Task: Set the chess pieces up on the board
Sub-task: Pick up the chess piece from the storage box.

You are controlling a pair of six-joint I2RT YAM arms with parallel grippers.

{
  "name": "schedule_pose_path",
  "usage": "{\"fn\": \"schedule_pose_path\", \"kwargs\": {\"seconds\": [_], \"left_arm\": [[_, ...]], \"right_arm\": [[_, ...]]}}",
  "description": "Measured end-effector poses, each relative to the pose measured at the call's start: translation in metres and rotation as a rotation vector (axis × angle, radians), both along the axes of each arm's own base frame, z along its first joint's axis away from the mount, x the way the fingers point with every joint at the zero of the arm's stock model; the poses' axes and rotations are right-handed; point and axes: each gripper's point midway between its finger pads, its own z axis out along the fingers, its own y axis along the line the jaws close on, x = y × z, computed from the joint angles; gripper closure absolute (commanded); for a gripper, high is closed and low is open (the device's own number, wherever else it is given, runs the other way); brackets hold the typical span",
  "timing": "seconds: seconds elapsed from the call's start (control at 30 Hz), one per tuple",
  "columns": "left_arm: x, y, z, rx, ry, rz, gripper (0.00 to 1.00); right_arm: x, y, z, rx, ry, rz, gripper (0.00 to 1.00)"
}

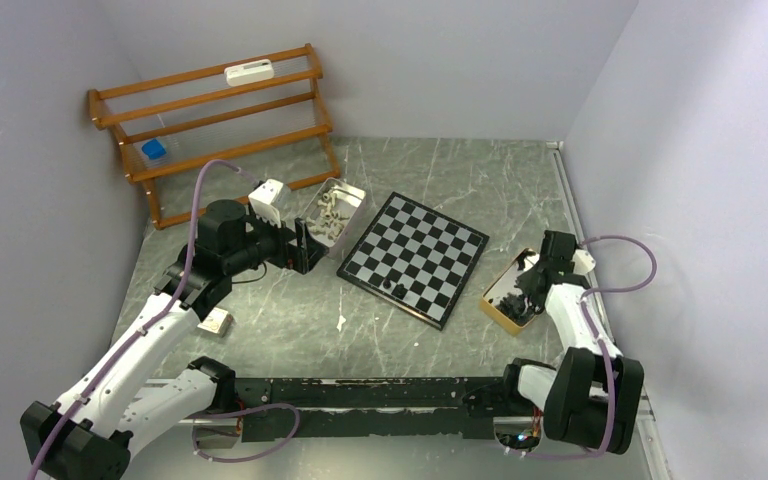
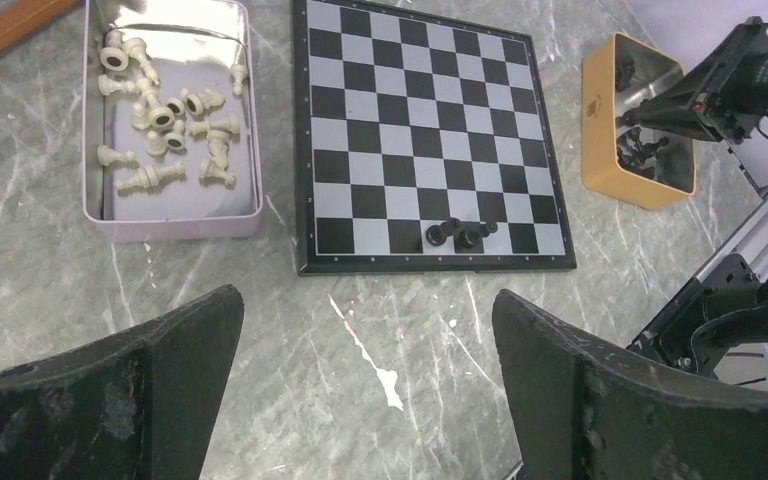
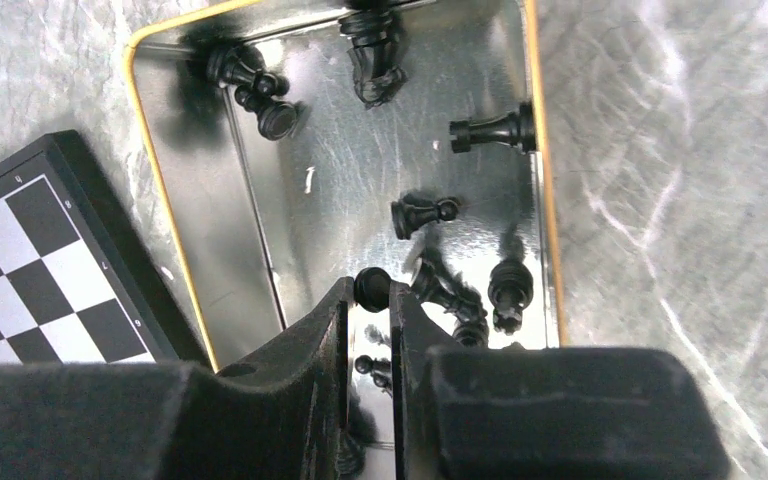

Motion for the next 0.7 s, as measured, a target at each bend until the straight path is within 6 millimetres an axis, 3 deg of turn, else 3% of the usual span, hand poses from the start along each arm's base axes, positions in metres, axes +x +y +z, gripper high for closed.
{"fn": "schedule_pose_path", "kwargs": {"seconds": [0.2,0.53,0.63,0.7], "left_arm": [[0.004,0.004,-0.002,0.011,0.0,0.028,0.0],[0.005,-0.002,-0.015,0.004,0.088,0.033,0.01],[0.007,-0.01,-0.007,-0.026,0.113,0.011,0.15],[0.008,-0.017,0.001,-0.052,0.12,-0.01,0.17]], "right_arm": [[-0.005,-0.008,0.021,-0.05,-0.018,-0.016,0.81],[0.011,-0.001,0.087,-0.039,-0.186,0.018,0.82],[0.022,0.011,0.11,0.004,-0.257,0.068,0.82],[0.029,0.023,0.121,0.041,-0.299,0.109,0.82]]}}
